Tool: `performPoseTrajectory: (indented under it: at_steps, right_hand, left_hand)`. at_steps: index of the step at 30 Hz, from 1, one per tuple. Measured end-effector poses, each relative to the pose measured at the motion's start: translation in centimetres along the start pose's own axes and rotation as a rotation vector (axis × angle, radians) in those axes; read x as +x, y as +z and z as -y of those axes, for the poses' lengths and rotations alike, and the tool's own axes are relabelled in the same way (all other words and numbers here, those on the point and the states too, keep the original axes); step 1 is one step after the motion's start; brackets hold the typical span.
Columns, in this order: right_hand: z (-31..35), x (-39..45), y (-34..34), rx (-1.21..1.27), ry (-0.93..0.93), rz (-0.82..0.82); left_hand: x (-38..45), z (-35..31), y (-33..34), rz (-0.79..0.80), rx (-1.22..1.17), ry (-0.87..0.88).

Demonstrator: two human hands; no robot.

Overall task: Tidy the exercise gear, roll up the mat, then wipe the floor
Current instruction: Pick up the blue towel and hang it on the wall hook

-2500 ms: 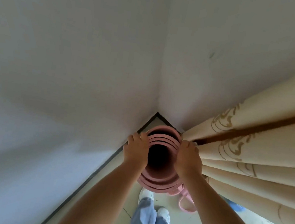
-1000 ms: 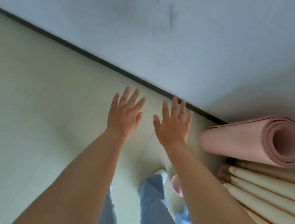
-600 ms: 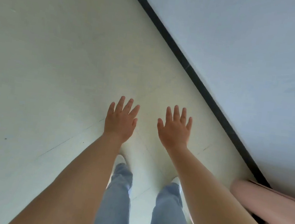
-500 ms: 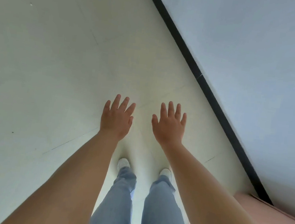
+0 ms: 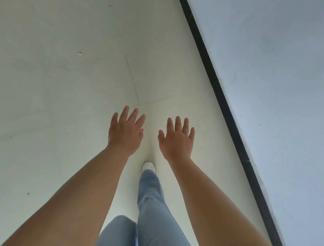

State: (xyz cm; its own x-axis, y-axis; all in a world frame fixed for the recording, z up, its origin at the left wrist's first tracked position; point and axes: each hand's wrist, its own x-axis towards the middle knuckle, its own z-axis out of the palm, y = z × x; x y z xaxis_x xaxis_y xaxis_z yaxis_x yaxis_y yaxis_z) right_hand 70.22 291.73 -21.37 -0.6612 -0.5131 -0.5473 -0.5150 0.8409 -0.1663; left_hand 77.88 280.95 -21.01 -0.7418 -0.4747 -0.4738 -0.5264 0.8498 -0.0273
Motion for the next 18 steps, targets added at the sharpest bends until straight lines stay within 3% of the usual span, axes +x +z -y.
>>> performPoseTrajectory:
  at_steps: [9, 18]
  right_hand:
    - [14.3, 19.7, -14.3, -0.076, -0.060, -0.073]
    - [31.8, 41.5, -28.1, 0.015, 0.015, -0.159]
  left_hand:
    - [19.0, 14.9, -13.1, -0.083, -0.031, -0.078]
    - [40.6, 31.7, -26.9, -0.126, -0.002, -0.014]
